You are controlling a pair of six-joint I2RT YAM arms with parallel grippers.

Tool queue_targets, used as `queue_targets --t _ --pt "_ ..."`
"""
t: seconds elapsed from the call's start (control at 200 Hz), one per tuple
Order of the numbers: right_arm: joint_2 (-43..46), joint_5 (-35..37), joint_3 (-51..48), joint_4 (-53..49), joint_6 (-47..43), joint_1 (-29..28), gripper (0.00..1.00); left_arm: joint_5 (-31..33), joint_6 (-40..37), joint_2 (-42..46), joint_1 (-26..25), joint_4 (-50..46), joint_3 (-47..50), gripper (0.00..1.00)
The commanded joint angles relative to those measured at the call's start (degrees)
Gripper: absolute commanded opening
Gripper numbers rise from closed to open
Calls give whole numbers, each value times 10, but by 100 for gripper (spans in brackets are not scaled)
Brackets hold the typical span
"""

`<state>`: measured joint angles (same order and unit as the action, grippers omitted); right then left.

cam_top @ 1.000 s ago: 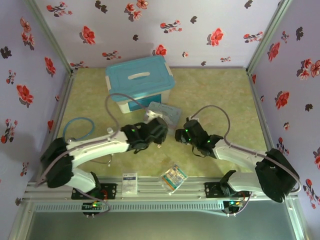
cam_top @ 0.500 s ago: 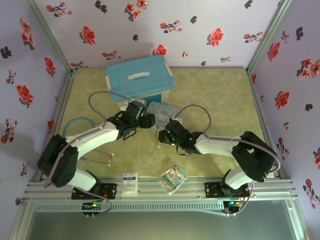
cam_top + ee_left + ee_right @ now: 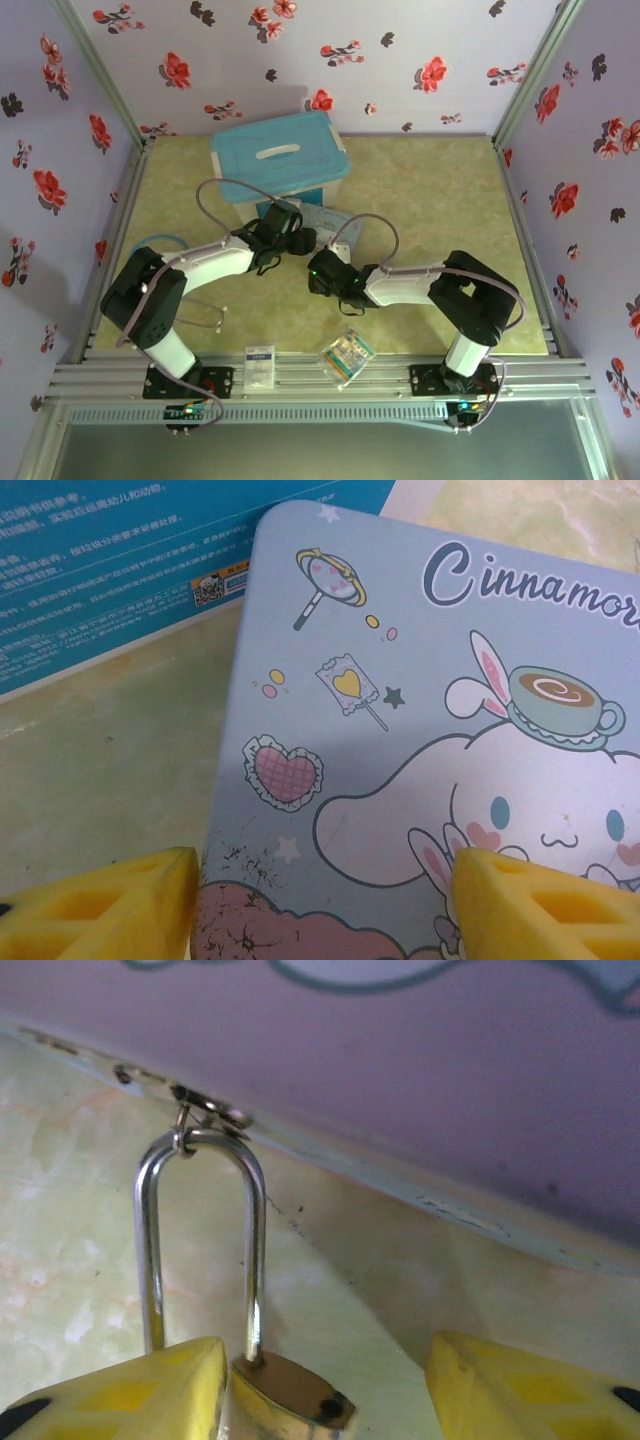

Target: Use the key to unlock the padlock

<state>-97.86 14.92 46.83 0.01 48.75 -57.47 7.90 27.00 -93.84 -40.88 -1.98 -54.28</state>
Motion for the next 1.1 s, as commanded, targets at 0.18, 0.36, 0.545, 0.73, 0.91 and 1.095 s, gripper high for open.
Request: queue_targets --t 0.18,0.36,0.545,0.73,0.91,1.095 --pt "-38 65 34 -72 20 -29 50 11 3 -7 -15 6 8 63" --pt "-23 86 22 -104 22 -41 43 13 19 -9 -29 2 10 58" --pt "-4 83 -17 -78 25 -40 35 13 33 5 -38 -5 18 56" --pt "30 54 -66 -36 39 -20 29 13 66 25 -50 -15 29 56" --pt "52 18 -103 21 62 0 24 13 81 43 -60 -12 28 57" --pt "56 20 -113 41 80 2 21 30 54 25 -55 -11 -10 65"
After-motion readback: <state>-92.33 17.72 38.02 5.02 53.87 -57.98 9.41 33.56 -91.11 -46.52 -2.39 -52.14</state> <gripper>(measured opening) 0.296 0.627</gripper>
